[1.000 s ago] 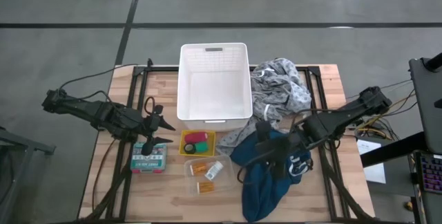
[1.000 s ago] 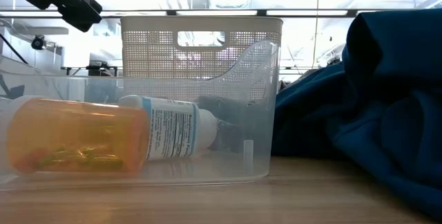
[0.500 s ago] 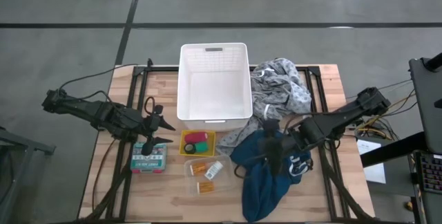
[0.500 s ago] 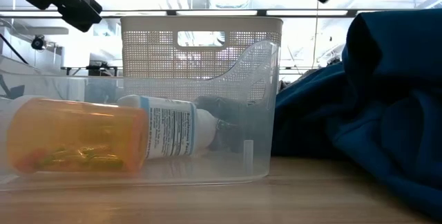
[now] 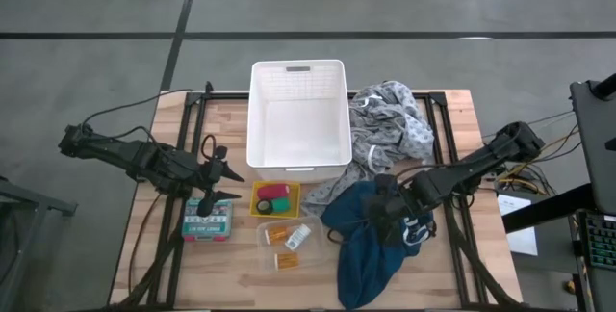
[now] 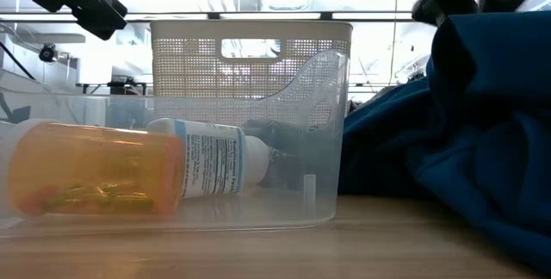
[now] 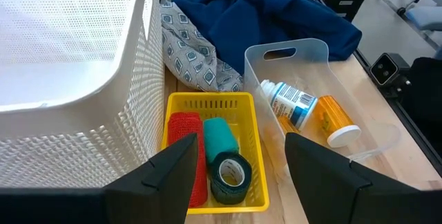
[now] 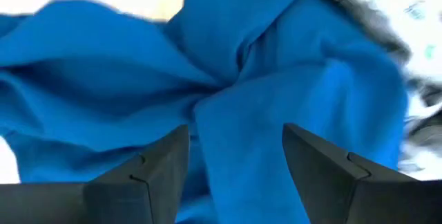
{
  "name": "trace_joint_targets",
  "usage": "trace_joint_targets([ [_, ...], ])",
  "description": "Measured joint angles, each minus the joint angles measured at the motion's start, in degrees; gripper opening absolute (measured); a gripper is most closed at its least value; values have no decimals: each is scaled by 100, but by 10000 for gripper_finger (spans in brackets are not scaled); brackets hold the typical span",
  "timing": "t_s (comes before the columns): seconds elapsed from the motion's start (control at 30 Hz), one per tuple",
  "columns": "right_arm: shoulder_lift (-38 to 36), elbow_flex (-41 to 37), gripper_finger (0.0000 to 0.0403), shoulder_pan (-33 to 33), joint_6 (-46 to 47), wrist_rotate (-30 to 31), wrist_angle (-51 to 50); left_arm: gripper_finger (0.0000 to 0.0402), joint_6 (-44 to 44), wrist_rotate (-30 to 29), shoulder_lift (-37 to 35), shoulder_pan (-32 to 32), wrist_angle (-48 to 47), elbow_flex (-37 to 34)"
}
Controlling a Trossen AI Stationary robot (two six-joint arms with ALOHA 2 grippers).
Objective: Pick & Place Medicine items
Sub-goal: Put the blue lapover patient gown into the white laundry bin
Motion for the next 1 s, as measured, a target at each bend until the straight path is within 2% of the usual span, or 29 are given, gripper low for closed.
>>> trace_joint_targets([
  [0.23,-63,-223,235,28,224,-124,88,226,0,0,0,1,2,0],
  [0.7,-83,-316,341,49,246,-109,114,226,0,0,-2,2,2,0],
  [1.0,-115,-287,388,76,-125,503,40,226,0,0,-2,0,2,0],
])
